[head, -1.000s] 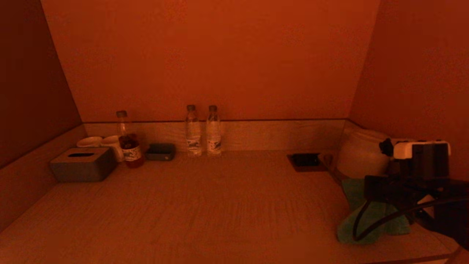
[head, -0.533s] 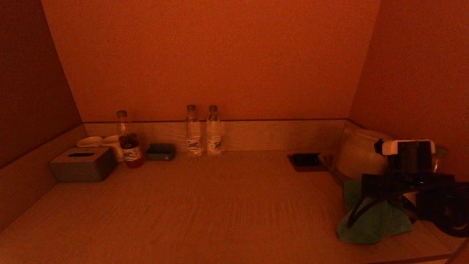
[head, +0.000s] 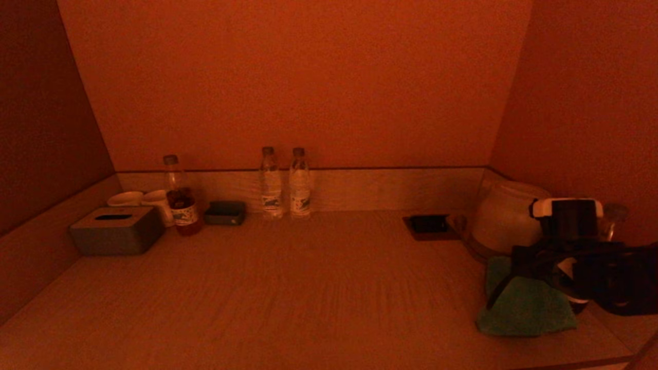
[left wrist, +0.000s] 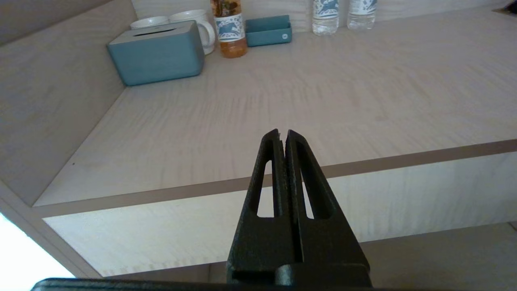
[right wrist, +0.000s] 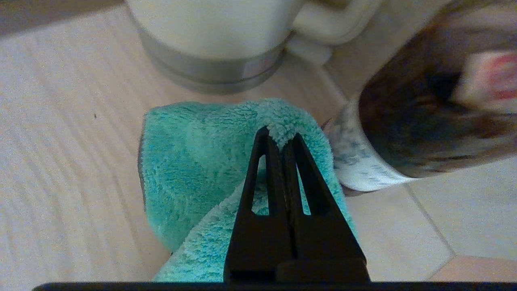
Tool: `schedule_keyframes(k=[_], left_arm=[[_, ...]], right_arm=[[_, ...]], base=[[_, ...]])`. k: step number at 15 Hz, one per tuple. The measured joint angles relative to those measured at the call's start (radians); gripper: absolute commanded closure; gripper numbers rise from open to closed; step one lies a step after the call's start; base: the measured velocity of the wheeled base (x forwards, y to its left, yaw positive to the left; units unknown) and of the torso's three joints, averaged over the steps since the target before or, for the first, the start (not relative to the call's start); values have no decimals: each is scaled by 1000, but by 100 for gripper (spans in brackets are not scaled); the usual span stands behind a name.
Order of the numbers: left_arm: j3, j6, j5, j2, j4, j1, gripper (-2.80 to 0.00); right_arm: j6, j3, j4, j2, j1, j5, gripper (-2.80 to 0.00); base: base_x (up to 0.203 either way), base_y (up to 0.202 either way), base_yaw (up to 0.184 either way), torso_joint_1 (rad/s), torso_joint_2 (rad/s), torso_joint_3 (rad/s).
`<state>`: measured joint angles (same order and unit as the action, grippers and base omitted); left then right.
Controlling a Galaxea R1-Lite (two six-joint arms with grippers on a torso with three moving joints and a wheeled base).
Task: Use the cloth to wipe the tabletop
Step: Place the tablecloth
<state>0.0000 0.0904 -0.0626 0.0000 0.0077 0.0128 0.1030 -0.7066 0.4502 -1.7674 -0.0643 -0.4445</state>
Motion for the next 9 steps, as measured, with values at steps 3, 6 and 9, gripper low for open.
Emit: schedule_keyframes(k=[3,6,9], left_arm=[[0,0,0,0,0,1,0],[0,0,0,0,0,0,0],[0,-1,0,0,0,0,0]], right_arm=[[1,4,0,-21,-3,1,0],[1,8,0,-37,0,2,0],[1,9,0,-45,4,3,0]], base=[[0,0,0,0,0,0],[0,0,0,0,0,0],[0,0,0,0,0,0]])
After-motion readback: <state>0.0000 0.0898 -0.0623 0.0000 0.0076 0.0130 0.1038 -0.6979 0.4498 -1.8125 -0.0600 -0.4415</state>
